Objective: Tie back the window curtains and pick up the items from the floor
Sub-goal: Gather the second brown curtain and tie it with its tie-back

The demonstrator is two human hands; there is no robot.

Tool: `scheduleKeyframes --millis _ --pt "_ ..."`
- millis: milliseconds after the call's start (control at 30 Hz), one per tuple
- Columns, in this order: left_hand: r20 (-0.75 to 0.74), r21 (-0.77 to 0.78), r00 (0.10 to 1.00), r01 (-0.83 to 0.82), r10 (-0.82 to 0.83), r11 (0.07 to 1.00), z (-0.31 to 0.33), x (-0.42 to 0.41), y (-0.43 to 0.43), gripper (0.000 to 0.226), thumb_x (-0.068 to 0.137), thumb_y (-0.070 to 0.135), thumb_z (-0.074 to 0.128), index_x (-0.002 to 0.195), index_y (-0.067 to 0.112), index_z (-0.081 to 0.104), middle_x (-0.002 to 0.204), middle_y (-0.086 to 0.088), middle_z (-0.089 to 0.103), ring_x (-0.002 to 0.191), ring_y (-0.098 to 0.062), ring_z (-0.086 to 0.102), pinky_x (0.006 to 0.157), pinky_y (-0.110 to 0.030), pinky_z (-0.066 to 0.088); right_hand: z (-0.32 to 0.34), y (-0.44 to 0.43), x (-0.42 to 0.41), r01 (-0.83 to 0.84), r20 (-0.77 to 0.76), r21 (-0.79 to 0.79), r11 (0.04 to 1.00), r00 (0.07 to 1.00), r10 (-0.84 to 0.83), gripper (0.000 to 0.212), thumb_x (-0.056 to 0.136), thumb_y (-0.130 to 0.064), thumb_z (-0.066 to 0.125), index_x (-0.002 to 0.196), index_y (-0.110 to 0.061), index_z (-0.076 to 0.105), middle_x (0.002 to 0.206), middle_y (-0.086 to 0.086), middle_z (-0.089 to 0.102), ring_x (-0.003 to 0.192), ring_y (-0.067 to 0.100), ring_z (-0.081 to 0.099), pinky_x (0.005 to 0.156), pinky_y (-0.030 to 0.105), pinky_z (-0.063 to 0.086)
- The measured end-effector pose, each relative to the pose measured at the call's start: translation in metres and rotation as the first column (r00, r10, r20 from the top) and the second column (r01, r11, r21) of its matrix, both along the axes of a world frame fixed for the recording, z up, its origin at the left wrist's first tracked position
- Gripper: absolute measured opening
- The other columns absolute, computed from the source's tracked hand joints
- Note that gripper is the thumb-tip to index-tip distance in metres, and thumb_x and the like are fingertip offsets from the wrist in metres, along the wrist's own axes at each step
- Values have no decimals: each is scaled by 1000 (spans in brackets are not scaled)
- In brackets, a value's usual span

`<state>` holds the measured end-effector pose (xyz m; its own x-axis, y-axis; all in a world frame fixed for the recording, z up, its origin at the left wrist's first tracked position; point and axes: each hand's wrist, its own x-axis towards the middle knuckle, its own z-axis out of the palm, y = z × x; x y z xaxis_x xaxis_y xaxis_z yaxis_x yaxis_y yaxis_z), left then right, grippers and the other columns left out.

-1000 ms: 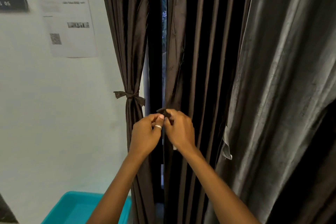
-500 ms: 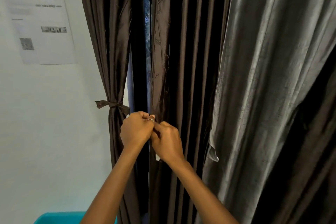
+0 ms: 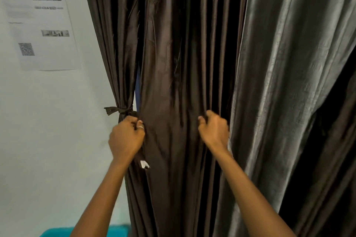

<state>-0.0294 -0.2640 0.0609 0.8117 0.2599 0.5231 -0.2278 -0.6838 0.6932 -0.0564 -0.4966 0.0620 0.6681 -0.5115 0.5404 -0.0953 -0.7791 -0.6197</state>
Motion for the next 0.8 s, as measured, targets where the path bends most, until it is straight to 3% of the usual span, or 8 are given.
scheduleKeyframes --millis 100,200,267,367,467,567,667,800 --pt "24 44 996 -87 86 995 7 7 24 17 95 32 57 99 21 69 93 -6 72 92 -35 66 75 -36 46 1 -29 2 24 3 45 999 1000 -24 27 95 -33 63 74 -17 56 82 13 69 91 40 66 69 42 55" --pt "45 86 997 -69 65 994 7 11 29 14 95 29 57 94 19 68 85 -5 69 80 -30 65 68 -32 42 -1 -39 3 17 4 63 998 1000 -17 25 95 -32 64 74 -18 62 82 8 72 88 36 66 66 40 56" --pt "51 77 997 -58 54 995 5 11 26 13 96 28 57 93 19 66 79 -1 64 73 -23 58 67 -32 41 -4 -40 2 23 8 51 998 1000 -24 32 97 -31 62 69 -19 54 72 5 65 78 32 64 57 33 45" --pt "54 42 998 -35 33 998 1 11 23 10 96 27 58 93 19 63 78 2 62 71 -17 53 67 -31 40 -12 -38 -4 -23 59 86 996 998 17 23 99 -31 59 80 -20 56 66 0 60 69 25 62 51 30 36" --pt "76 3 997 24 -25 1000 -3 12 19 10 96 27 60 94 18 64 78 4 64 72 -17 57 68 -30 40 -23 -29 -11 -140 133 144 980 984 121 13 99 -28 61 95 -15 61 75 -4 64 71 18 63 61 35 49" --pt "99 -25 991 97 -95 995 -8 9 8 9 94 27 63 93 18 67 77 6 64 73 -16 60 68 -29 42 -29 -10 -13 -224 157 114 968 966 205 11 93 -22 70 93 -16 60 79 -6 63 72 12 62 66 30 49" --pt "136 -34 974 187 -181 982 -12 5 -8 8 93 26 65 90 19 69 77 6 69 72 -14 64 66 -30 50 -34 16 -12 -303 186 36 952 938 292 15 91 -18 72 84 -19 59 76 -9 60 66 7 57 60 20 44" --pt "171 -11 948 273 -267 962 -16 -2 -28 6 90 27 68 87 22 70 73 10 69 69 -11 66 66 -30 53 -40 50 -7 -350 178 -35 936 920 350 12 91 -19 71 83 -16 62 81 -5 58 66 8 56 60 26 47"
